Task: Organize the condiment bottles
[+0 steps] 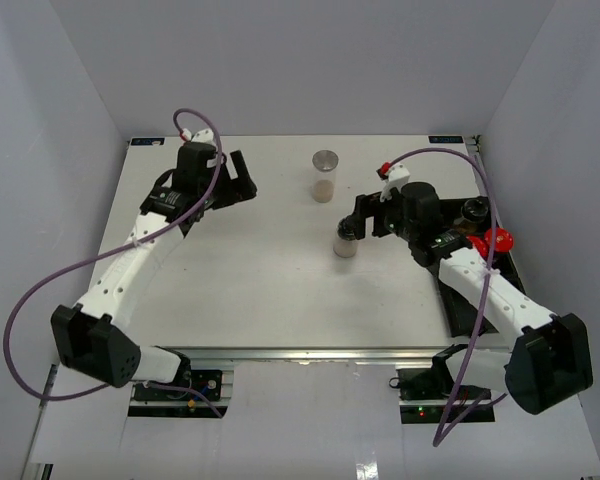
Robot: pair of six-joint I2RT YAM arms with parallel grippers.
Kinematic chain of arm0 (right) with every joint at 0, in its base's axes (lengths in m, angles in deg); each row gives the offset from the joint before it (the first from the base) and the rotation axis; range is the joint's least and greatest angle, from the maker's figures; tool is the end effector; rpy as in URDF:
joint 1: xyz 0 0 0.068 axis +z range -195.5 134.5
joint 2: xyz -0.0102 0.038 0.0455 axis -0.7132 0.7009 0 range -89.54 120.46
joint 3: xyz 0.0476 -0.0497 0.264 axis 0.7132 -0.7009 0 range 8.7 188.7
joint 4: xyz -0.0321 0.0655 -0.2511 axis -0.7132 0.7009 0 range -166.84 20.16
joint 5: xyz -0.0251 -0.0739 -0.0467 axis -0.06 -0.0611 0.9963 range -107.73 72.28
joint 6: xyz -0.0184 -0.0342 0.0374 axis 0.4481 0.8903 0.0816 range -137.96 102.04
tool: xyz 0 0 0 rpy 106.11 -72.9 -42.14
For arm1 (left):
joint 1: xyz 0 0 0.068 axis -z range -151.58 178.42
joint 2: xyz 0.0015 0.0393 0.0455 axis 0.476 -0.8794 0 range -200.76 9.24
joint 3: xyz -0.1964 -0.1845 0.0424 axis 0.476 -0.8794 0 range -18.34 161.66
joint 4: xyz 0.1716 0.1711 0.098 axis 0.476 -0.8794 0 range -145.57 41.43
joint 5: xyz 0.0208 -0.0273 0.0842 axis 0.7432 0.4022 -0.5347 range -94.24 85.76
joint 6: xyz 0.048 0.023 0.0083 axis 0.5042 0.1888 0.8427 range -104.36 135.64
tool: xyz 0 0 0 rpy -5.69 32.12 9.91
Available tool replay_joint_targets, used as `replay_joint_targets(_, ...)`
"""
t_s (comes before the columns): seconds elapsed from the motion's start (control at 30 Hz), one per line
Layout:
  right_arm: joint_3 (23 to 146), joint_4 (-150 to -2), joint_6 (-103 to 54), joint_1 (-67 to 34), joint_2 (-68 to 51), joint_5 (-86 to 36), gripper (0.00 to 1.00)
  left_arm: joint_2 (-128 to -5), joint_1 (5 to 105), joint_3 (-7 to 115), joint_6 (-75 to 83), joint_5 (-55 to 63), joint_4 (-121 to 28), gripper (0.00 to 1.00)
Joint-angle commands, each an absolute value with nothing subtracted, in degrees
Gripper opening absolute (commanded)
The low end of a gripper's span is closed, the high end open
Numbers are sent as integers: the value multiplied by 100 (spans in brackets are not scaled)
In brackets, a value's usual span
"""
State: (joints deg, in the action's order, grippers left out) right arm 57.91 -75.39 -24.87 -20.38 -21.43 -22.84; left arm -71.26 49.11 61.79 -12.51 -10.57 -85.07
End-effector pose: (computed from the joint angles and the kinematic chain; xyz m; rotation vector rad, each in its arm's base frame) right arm 0.2481 0.1199 0.2978 -0.3686 1.9169 0.4579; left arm 0.2907 -0.1056 0.3668 -0.2069 2.2224 -0.3490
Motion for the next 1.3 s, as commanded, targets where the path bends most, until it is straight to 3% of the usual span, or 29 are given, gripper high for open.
replay_joint_targets(0.0, 6361, -7707, -2229, -1590, -1479, -1739, 90, -6252, 4434, 5076, -1120, -211, -8174, 98)
replay_joint_targets(0.13, 6571, -7693, -2170, -1479, -994, -1544, 90, -5719, 4295, 4395, -1035, 128, -7959, 98)
replay_joint_targets(0.63, 6718, -7405, -2243, -1124, 18, -837, 91, -5199, 4170, 3683, -766, 187, -7796, 98)
replay_joint_targets(0.77, 6631, -7487, -2278, -1123, 75, -806, 97, -5112, 4170, 3586, -745, 235, -7751, 98)
replay_joint_targets(0.93, 6623, -7503, -2377, -1124, 24, -543, 50, -5046, 4170, 3578, -706, 260, -7791, 98)
replay_joint_targets(1.13, 6926, -7247, -2180, -1450, -327, -158, 24, -4941, 4164, 3627, -630, 253, -7875, 98)
replay_joint_targets(1.27, 7217, -6866, -2158, -2301, -842, -210, 17, -4877, 4170, 3685, -598, 289, -7959, 98)
